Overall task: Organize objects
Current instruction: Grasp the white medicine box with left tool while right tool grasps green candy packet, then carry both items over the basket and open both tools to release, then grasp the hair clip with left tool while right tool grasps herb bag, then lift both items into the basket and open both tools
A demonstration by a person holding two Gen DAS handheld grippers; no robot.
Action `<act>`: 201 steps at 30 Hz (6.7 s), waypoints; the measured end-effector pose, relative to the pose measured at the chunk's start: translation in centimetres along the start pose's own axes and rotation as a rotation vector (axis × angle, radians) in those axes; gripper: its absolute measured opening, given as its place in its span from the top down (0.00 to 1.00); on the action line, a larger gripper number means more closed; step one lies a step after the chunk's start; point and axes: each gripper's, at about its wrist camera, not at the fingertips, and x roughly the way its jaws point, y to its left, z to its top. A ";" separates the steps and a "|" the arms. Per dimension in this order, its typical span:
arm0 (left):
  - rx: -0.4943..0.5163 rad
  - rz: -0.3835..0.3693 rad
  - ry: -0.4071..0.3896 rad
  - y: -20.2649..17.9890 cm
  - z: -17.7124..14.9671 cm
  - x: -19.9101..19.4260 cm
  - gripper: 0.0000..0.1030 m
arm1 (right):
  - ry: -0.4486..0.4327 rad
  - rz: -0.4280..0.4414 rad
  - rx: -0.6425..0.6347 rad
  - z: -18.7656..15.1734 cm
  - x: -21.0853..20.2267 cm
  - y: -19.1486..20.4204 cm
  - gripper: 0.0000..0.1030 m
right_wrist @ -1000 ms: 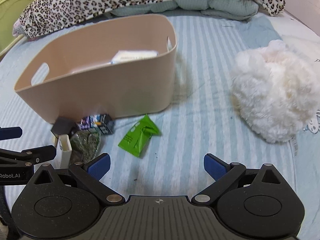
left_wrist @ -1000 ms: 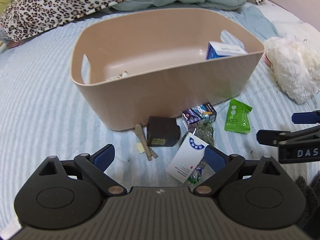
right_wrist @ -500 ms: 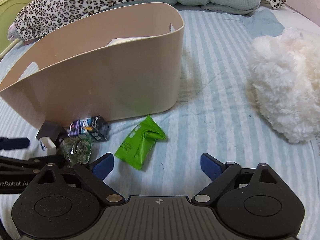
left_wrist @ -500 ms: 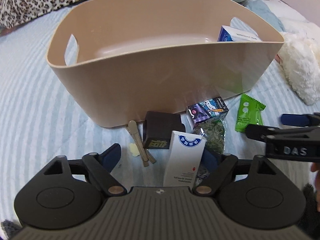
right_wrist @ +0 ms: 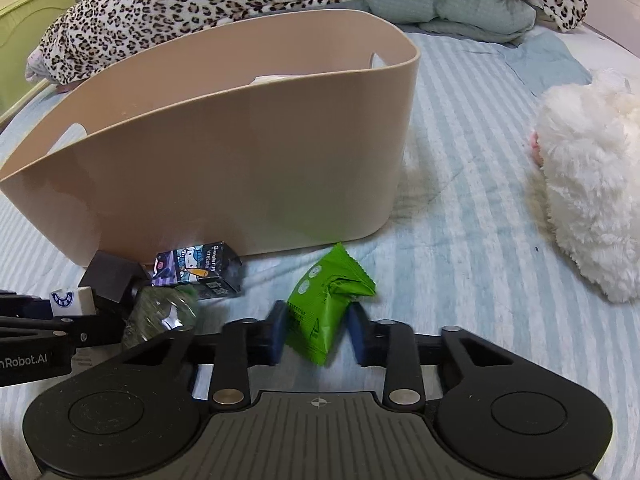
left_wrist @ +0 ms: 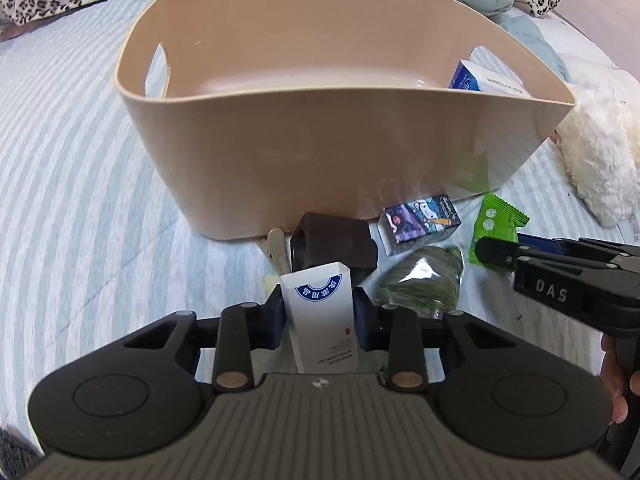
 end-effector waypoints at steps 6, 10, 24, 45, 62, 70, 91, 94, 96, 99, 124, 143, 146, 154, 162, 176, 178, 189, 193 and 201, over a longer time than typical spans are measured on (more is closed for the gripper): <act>0.001 0.011 -0.003 -0.1 -0.5 -0.8 0.68 | 0.002 0.023 0.027 -0.1 -0.6 -0.5 0.83; -0.005 0.018 -0.015 -0.2 -0.9 -1.8 0.68 | -0.006 0.032 0.040 -0.3 -1.5 -0.6 0.85; 0.016 0.036 -0.141 -0.1 -0.5 -8.1 0.68 | -0.157 0.069 0.050 0.3 -8.4 -1.8 0.86; 0.092 0.106 -0.323 -0.5 9.4 -8.0 0.68 | -0.407 0.061 -0.049 11.1 -11.2 0.9 0.86; 0.095 0.174 -0.135 -0.1 11.0 0.3 0.64 | -0.183 0.038 -0.061 11.8 -2.2 1.5 0.84; 0.113 0.185 -0.217 -0.9 10.4 -4.5 0.26 | -0.261 0.063 -0.047 11.9 -6.3 1.1 0.52; 0.090 0.155 -0.179 -0.4 1.2 -9.8 0.12 | -0.163 0.048 -0.077 4.9 -11.9 1.3 0.12; 0.092 0.137 -0.159 0.1 -0.2 -9.0 0.12 | -0.120 0.053 -0.065 4.1 -11.2 1.3 0.11; 0.093 0.134 -0.139 0.2 -0.8 -8.4 0.12 | -0.100 0.051 -0.057 3.4 -10.7 1.3 0.11; 0.099 0.133 -0.114 0.4 -1.5 -7.6 0.12 | -0.073 0.051 -0.044 2.5 -9.8 1.3 0.09; 0.064 0.114 -0.082 2.7 -0.4 -0.8 0.12 | 0.088 0.082 -0.026 1.2 -1.0 2.8 0.11; 0.086 0.046 -0.044 2.1 -1.0 1.1 0.80 | 0.057 0.160 -0.094 1.5 -0.3 4.3 0.65; 0.067 0.027 -0.034 2.7 -1.1 0.8 0.83 | 0.052 0.167 -0.085 1.1 -0.8 4.1 0.69; 0.067 0.022 -0.038 3.2 -2.3 -0.5 0.85 | 0.035 0.179 -0.088 0.6 -2.2 3.9 0.77; 0.091 0.046 -0.077 2.7 -3.1 -2.6 0.85 | -0.002 0.193 -0.084 0.3 -4.6 3.3 0.80; 0.117 0.072 -0.250 1.9 0.0 -8.8 0.85 | -0.208 0.202 -0.031 4.4 -9.8 1.1 0.80; 0.121 0.076 -0.282 1.7 1.0 -9.4 0.85 | -0.246 0.199 -0.027 5.6 -10.4 0.9 0.80; 0.114 0.058 -0.349 0.7 5.9 -9.4 0.85 | -0.348 0.176 -0.025 11.7 -9.5 0.8 0.80; 0.126 0.088 -0.334 0.3 7.4 -7.5 0.85 | -0.331 0.160 -0.022 12.8 -7.7 1.0 0.80; 0.108 0.168 -0.236 0.4 8.9 -2.3 0.85 | -0.243 0.098 -0.047 12.4 -3.7 1.6 0.80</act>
